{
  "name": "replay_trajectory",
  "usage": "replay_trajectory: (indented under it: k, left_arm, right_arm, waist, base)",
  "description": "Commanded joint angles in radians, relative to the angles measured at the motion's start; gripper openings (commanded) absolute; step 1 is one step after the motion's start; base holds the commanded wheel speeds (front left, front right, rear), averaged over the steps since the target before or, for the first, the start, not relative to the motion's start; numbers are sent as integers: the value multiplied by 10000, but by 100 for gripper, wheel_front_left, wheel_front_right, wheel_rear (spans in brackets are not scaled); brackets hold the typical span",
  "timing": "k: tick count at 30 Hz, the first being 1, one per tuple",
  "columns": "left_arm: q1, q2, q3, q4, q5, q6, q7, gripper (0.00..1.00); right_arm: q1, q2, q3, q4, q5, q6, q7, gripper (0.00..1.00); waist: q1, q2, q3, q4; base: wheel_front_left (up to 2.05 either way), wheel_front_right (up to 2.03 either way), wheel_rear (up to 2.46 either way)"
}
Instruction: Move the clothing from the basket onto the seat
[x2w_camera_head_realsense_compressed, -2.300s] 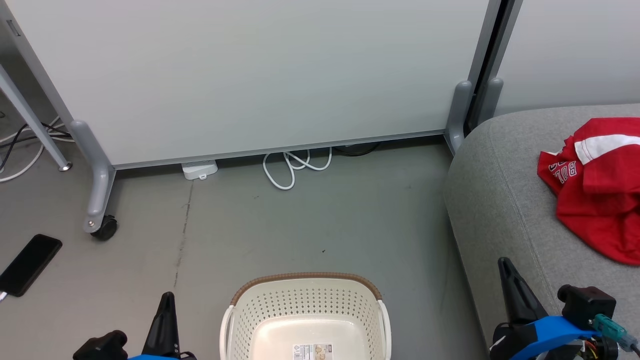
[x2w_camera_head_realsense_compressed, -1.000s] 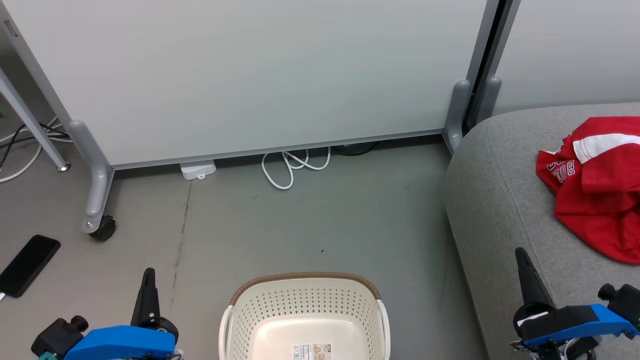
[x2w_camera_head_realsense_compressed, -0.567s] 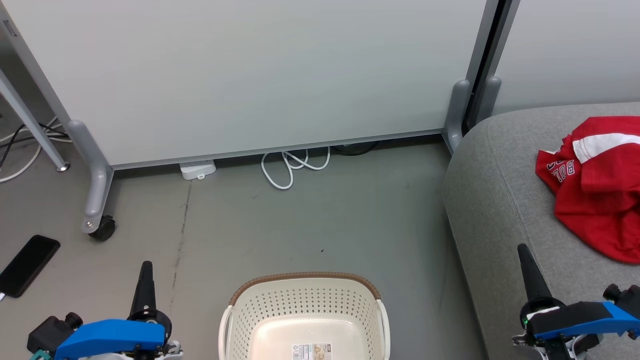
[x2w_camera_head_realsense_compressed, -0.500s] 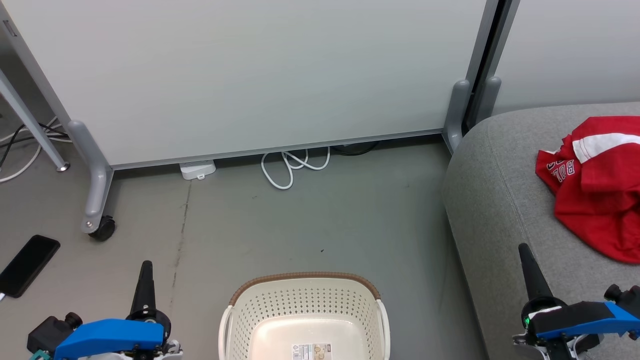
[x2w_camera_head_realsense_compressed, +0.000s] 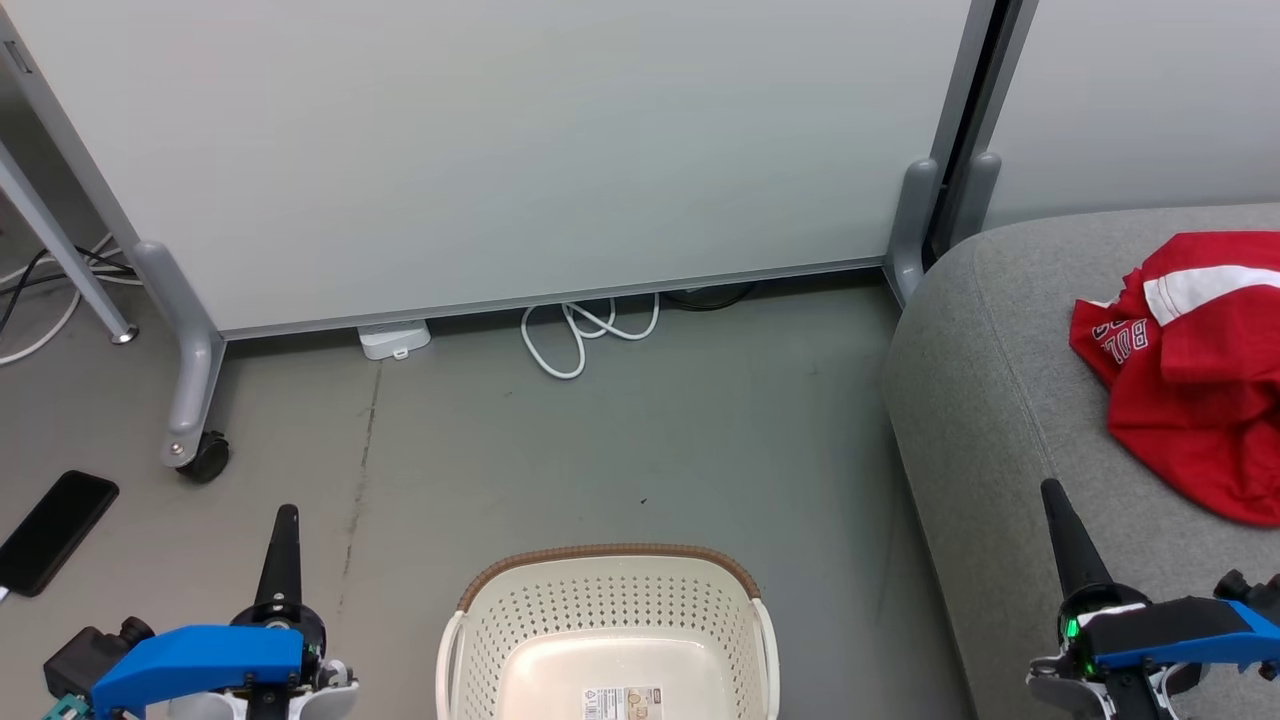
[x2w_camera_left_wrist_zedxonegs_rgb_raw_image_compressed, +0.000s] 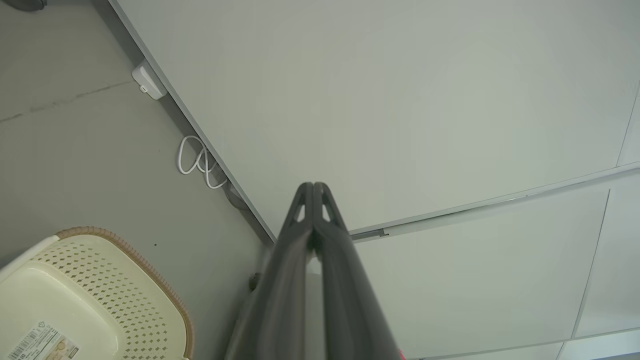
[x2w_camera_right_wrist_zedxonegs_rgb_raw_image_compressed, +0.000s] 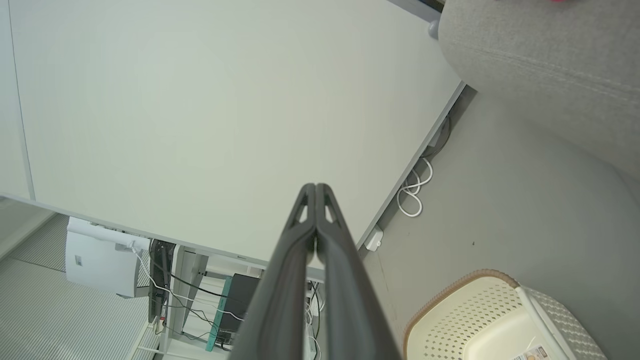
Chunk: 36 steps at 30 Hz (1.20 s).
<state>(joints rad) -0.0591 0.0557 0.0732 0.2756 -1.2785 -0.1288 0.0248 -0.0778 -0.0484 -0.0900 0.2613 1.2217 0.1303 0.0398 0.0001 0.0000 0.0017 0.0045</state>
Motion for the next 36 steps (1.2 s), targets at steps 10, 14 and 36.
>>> replay_trajectory:
  k: [10, 14, 36]
  left_arm:
    - [-308, -9, 168, -166, -1054, -25, 285, 0]
    - [-332, -12, 196, -187, -1286, -26, 355, 0]
    - [-506, -49, 376, -293, -2812, -33, 785, 0]
  right_arm:
    - [-248, -27, -96, -137, 1247, 6, 242, 0]
    - [-267, -28, -111, -144, 1516, 6, 296, 0]
    - [-333, -30, -221, -175, 3298, 7, 658, 0]
  waist:
    - [-1, 0, 3, -11]
    - [-1, 0, 4, -14]
    - [-1, 0, 11, -36]
  base:
    - [0, 0, 0]
    - [0, 0, 0]
    - [0, 0, 0]
